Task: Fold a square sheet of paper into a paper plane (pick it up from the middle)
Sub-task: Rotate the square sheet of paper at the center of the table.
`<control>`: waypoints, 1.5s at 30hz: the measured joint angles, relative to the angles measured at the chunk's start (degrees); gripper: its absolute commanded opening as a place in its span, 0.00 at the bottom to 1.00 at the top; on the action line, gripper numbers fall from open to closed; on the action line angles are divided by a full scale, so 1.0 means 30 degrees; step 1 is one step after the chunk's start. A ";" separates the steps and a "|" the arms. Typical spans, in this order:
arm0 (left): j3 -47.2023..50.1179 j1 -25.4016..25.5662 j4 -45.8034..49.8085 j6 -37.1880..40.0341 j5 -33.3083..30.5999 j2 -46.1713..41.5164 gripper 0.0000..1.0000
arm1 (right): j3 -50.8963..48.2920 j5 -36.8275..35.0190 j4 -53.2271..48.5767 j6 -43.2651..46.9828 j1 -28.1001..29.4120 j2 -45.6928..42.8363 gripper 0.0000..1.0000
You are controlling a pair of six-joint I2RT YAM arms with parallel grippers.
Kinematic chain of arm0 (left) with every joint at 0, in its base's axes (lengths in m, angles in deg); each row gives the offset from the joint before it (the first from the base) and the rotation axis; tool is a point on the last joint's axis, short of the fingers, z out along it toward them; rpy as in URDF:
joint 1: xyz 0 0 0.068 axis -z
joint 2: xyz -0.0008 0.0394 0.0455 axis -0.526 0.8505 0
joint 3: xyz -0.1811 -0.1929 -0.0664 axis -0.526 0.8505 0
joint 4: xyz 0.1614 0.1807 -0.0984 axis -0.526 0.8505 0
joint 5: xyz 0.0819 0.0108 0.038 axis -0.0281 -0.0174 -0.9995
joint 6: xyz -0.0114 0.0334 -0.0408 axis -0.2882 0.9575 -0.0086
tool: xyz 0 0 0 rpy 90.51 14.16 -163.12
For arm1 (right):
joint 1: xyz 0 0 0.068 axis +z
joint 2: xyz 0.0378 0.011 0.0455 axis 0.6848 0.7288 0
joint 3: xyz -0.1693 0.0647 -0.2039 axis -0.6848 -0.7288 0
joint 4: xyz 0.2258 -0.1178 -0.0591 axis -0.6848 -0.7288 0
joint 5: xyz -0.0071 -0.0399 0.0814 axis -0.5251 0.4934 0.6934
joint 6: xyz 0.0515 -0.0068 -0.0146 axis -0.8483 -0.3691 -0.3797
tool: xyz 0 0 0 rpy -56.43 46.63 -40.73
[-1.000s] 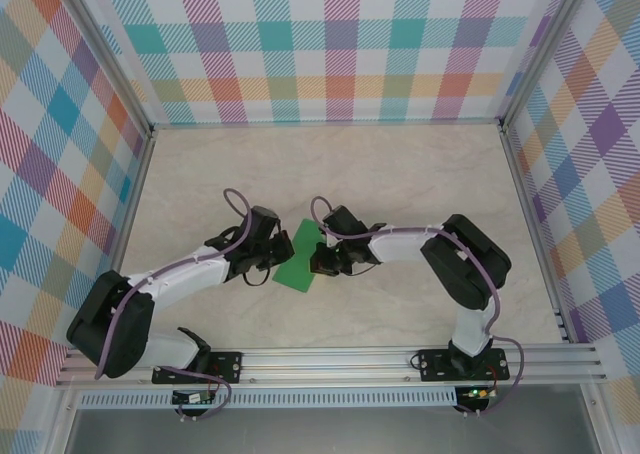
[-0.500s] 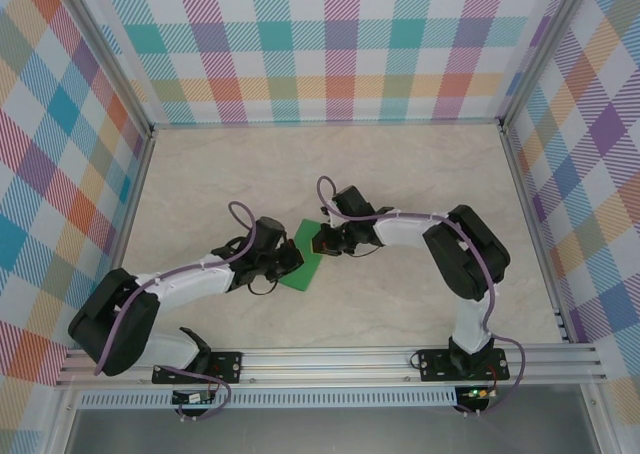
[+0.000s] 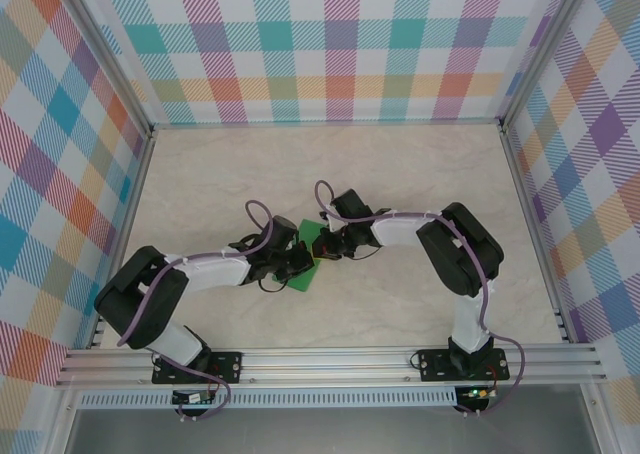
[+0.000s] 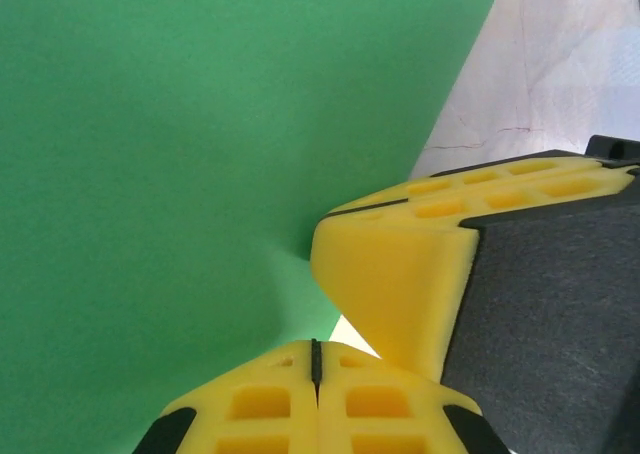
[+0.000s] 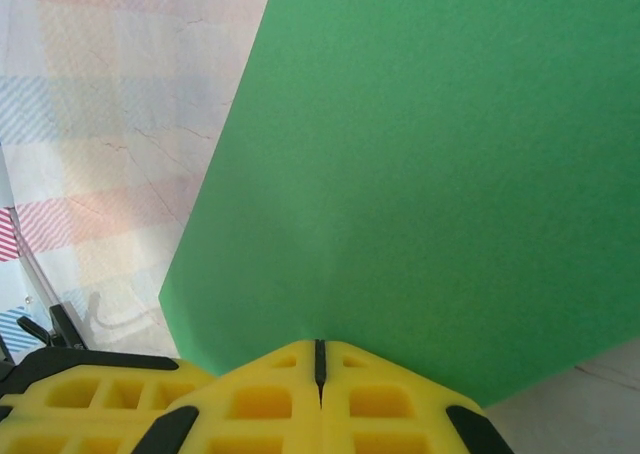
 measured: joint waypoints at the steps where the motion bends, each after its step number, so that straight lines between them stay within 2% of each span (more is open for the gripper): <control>1: -0.0015 0.0000 -0.0066 0.0000 0.0044 0.0124 0.00 | 0.0000 0.0000 0.0000 0.0029 -0.0051 0.0051 0.04; 8: -0.0015 0.0000 -0.0517 -0.0015 0.0379 0.1195 0.00 | -0.0087 0.0015 0.0000 0.0087 -0.0117 0.0357 0.03; 26: 0.0095 0.0015 -0.0459 -0.0168 0.0233 0.1188 0.00 | 0.0787 0.0372 -0.1188 0.1042 -0.0561 0.0852 0.03; 29: 0.0117 0.0015 -0.0466 -0.0233 0.0233 0.1188 0.00 | 0.1231 0.0685 -0.1552 0.1253 -0.1086 0.1166 0.03; 33: 0.0189 0.0015 -0.0503 -0.0233 0.0233 0.1188 0.00 | 0.1953 0.0503 -0.1858 0.1508 -0.2688 0.1530 0.03; 40: 0.0124 0.0015 -0.0372 0.0000 0.0160 0.1173 0.00 | 0.3293 -0.1902 -0.2616 0.1923 -0.5122 0.1676 0.03; 45: -0.0707 0.0015 0.2200 0.2645 -0.1282 0.0794 0.00 | 0.3169 -0.2353 -0.2681 0.2229 -0.4881 0.0954 0.04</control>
